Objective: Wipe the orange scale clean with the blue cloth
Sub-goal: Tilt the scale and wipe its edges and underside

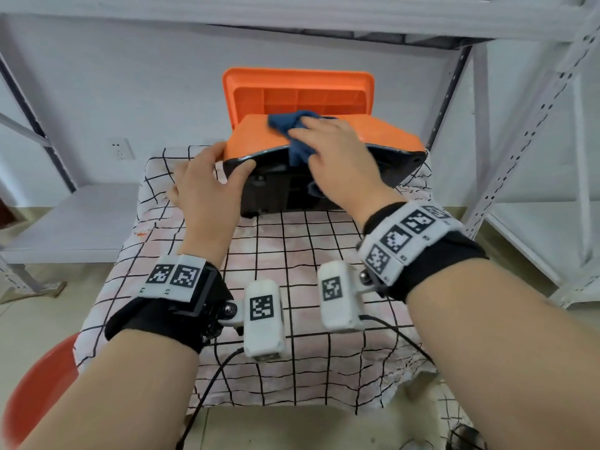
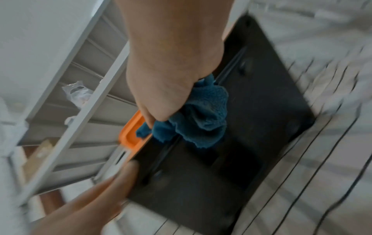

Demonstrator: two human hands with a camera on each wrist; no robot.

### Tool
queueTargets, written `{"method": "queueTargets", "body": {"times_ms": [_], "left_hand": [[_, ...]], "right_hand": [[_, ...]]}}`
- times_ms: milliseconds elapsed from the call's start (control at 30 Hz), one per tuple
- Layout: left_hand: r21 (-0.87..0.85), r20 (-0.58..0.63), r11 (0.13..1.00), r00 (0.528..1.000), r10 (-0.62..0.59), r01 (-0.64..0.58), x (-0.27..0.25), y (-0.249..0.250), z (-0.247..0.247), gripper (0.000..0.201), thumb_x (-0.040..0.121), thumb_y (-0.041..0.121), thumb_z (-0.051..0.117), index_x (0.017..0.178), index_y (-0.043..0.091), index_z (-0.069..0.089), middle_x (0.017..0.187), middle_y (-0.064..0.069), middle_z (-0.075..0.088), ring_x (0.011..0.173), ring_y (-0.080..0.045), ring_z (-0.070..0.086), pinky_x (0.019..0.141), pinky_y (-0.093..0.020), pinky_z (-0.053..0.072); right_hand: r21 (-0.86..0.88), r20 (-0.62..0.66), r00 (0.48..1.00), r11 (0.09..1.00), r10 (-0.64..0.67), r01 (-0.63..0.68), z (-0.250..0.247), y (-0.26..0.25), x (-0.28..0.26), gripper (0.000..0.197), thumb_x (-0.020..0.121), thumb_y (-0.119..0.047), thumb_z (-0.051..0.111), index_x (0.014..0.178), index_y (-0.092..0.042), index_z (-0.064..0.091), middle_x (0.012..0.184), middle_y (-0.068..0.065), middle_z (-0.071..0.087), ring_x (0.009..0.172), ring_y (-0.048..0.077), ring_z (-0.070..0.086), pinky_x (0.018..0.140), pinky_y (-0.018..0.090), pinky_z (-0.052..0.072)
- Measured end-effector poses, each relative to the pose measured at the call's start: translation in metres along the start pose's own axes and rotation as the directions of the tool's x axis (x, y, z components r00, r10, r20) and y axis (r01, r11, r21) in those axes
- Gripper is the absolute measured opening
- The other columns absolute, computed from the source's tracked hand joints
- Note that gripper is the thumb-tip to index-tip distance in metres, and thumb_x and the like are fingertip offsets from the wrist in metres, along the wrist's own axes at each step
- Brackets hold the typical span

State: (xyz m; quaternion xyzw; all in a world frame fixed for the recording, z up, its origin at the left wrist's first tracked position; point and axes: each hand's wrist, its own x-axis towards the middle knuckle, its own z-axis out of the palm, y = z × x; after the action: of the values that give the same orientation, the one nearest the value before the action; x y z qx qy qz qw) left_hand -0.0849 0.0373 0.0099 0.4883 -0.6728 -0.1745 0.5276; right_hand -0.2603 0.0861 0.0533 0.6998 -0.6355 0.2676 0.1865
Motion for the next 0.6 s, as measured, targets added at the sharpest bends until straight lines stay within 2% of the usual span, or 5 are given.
{"method": "queueTargets", "body": {"times_ms": [100,267,367,433,600], "left_hand": [[-0.011,0.011,1.0,1.0,0.005,-0.005,-0.002,0.002,0.0,0.042,0.084,0.048,0.061,0.12,0.028,0.059,0.103,0.022,0.054,0.116,-0.02,0.048,0.092,-0.032,0.02],[-0.004,0.015,1.0,1.0,0.012,-0.012,-0.007,0.004,0.0,0.041,0.083,0.048,0.061,0.119,0.028,0.059,0.113,0.014,0.061,0.116,-0.02,0.047,0.09,-0.033,0.021],[-0.034,0.026,0.999,1.0,0.013,-0.012,-0.007,0.001,-0.004,0.042,0.081,0.049,0.062,0.118,0.03,0.061,0.106,0.018,0.059,0.113,-0.02,0.05,0.098,-0.04,0.03],[-0.08,0.044,0.997,0.999,0.021,-0.017,-0.006,-0.003,-0.006,0.045,0.076,0.054,0.062,0.115,0.032,0.062,0.103,0.02,0.061,0.111,-0.019,0.052,0.101,-0.047,0.036],[-0.151,0.09,0.988,0.995,0.052,-0.038,0.002,-0.012,-0.01,0.044,0.074,0.052,0.064,0.114,0.033,0.064,0.107,0.017,0.065,0.112,-0.017,0.052,0.099,-0.046,0.04]], "right_hand": [[-0.105,-0.111,0.984,0.983,0.138,-0.149,-0.016,0.036,-0.025,0.055,0.075,-0.013,0.036,0.124,-0.013,0.059,0.13,0.008,0.057,0.117,0.034,0.05,0.105,0.039,0.034],[-0.149,-0.235,0.921,0.925,0.311,-0.35,-0.018,0.057,-0.059,0.044,0.087,-0.008,0.043,0.13,-0.009,0.053,0.136,0.011,0.051,0.124,0.033,0.044,0.11,0.04,0.029],[-0.117,-0.203,0.93,0.935,0.308,-0.335,-0.017,0.046,-0.047,0.042,0.082,-0.005,0.044,0.121,-0.005,0.058,0.125,0.012,0.057,0.116,0.034,0.048,0.103,0.038,0.031],[-0.051,-0.146,0.96,0.967,0.238,-0.248,-0.017,0.029,-0.035,0.045,0.076,-0.005,0.041,0.117,-0.004,0.06,0.118,0.013,0.059,0.111,0.035,0.05,0.098,0.037,0.033],[0.029,0.023,0.999,0.998,0.048,-0.049,-0.003,-0.015,-0.006,0.05,0.082,-0.004,0.041,0.13,-0.006,0.054,0.135,0.011,0.051,0.125,0.033,0.042,0.108,0.035,0.025]]}}
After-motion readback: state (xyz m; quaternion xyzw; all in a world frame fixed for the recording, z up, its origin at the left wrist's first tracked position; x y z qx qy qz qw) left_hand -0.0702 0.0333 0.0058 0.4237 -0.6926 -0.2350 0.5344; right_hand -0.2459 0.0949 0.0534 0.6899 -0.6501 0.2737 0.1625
